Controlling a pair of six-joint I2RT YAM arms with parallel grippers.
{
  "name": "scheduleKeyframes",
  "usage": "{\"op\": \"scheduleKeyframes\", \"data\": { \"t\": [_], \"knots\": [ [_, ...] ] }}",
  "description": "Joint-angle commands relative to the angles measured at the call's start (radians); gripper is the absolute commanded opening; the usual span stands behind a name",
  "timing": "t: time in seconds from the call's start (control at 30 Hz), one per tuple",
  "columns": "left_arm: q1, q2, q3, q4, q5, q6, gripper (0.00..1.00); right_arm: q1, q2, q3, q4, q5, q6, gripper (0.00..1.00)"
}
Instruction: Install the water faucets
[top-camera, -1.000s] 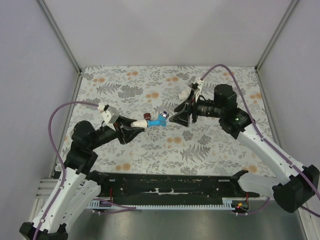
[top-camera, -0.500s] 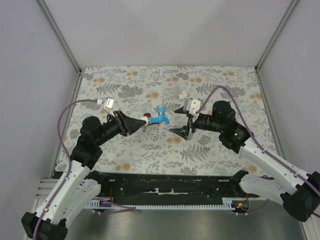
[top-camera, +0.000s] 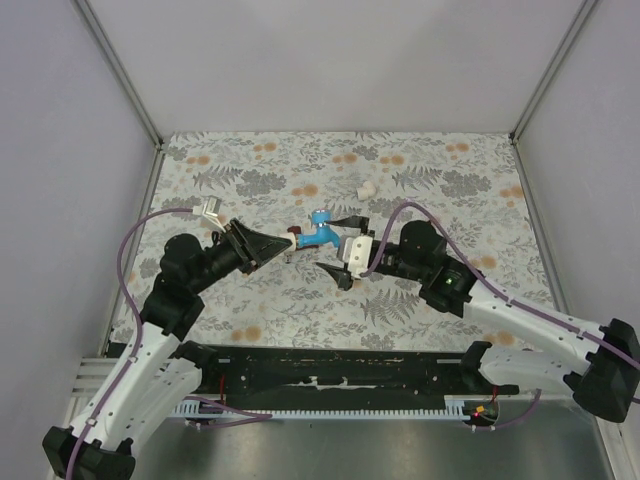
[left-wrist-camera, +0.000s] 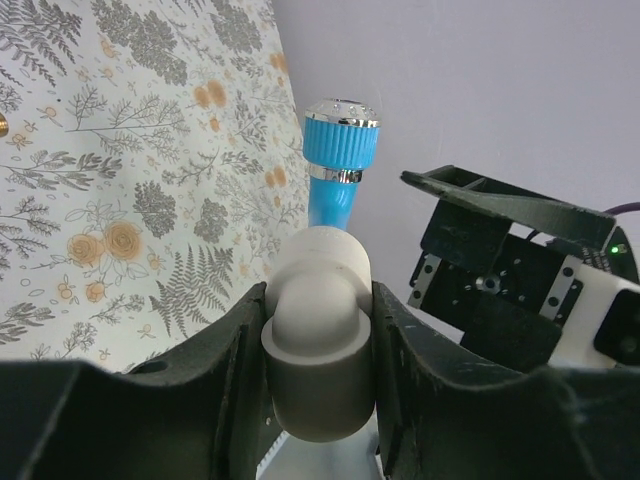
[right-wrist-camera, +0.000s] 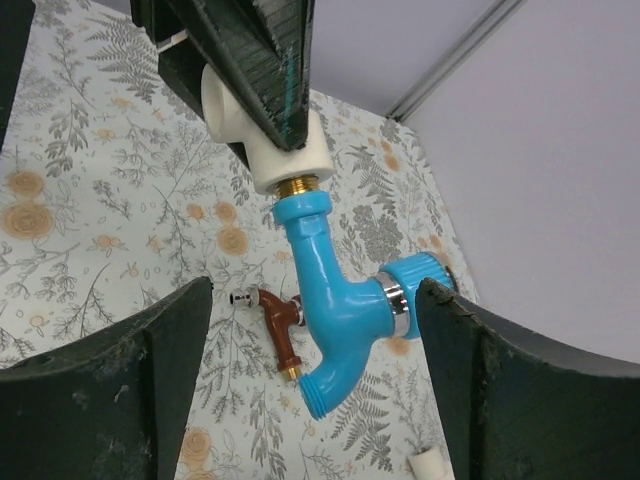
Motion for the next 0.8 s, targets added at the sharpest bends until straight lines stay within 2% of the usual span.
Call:
{"op": "scheduleKeyframes", "data": {
  "t": [0.0, 0.17, 0.3, 0.47, 0.77],
  "knots": [
    [0.003, -0.022, 0.057, 0.044, 0.020, -0.079, 0.02, 0.055, 0.052, -0.033, 0.135, 0.121, -0.121, 0.88],
    [0.003, -0.031, 0.062, 0.048, 0.037, -0.092, 0.02, 0.095, 0.125, -0.065, 0.205, 0.246, -0.201, 0.88],
    [0.004, -0.025, 0.063, 0.068, 0.068, -0.109, 0.02, 0.105, 0.150, -0.113, 0.340, 0.319, -0.214, 0.80],
    [0.003, -0.009, 0.072, 0.122, 0.134, -0.132, 0.02, 0.109, 0.176, -0.130, 0.386, 0.414, -0.258, 0.70],
    [0.003, -0.011, 0.092, 0.133, 0.177, -0.149, 0.02, 0.141, 0.273, -0.180, 0.556, 0.553, -0.414, 0.72]
  ]
}}
